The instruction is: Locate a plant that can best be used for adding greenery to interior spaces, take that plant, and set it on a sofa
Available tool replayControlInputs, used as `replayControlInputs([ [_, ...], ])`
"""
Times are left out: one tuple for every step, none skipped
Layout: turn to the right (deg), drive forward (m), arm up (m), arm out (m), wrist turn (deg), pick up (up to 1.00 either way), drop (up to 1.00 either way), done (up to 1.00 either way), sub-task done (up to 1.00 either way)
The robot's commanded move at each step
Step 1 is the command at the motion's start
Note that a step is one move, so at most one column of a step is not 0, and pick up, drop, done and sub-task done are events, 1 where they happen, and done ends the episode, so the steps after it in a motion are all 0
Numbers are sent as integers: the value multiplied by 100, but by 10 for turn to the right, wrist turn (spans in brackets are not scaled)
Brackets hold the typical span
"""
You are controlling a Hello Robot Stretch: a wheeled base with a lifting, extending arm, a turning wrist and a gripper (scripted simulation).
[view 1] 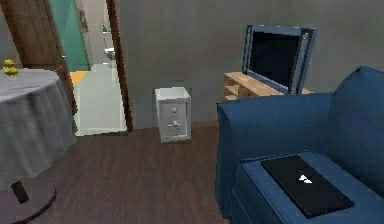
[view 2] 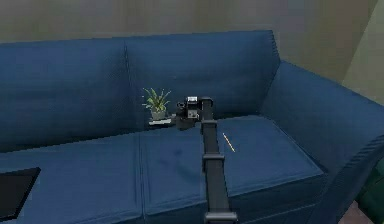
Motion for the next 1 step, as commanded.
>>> replayControlInputs([
  [0,0,-32,0,0,0,0,0,0],
])
